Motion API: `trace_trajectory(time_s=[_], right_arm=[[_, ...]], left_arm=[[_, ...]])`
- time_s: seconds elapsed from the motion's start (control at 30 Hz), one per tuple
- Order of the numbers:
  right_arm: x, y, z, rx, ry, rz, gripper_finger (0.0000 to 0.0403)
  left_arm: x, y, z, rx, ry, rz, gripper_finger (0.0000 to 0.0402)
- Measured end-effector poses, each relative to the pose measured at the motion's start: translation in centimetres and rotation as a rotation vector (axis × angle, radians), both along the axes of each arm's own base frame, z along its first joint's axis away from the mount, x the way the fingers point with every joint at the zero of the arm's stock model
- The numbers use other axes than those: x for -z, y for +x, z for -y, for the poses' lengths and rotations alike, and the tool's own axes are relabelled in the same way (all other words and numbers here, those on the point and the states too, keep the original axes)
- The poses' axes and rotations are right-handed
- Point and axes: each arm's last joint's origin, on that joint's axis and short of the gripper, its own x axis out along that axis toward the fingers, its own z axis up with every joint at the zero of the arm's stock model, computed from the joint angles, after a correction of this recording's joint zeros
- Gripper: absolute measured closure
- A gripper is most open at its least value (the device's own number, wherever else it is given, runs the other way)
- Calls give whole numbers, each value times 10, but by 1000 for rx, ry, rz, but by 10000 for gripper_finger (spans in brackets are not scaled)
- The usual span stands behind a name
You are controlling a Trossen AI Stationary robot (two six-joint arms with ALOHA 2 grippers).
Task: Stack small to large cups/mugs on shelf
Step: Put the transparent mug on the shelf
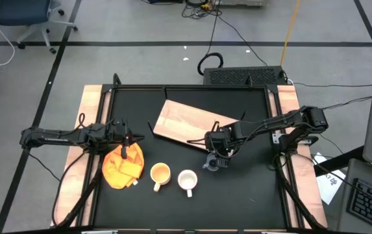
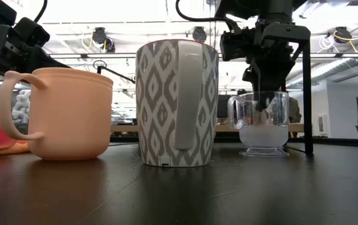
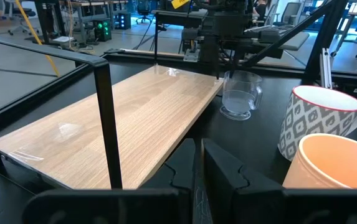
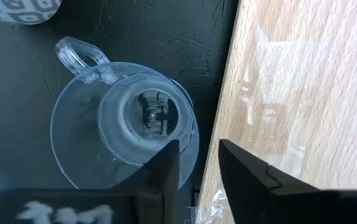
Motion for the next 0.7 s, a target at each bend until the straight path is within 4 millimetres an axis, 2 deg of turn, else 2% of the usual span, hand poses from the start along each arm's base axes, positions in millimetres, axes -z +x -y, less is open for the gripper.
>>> trace_trajectory(time_s=[0.43,0.7], right_arm=[[0,1,0,-11,-2,14,394],[0,1,0,-56,-13,15,401]], left_arm=[[0,0,0,1,3,-1,371],[0,0,0,1,3,-1,371]])
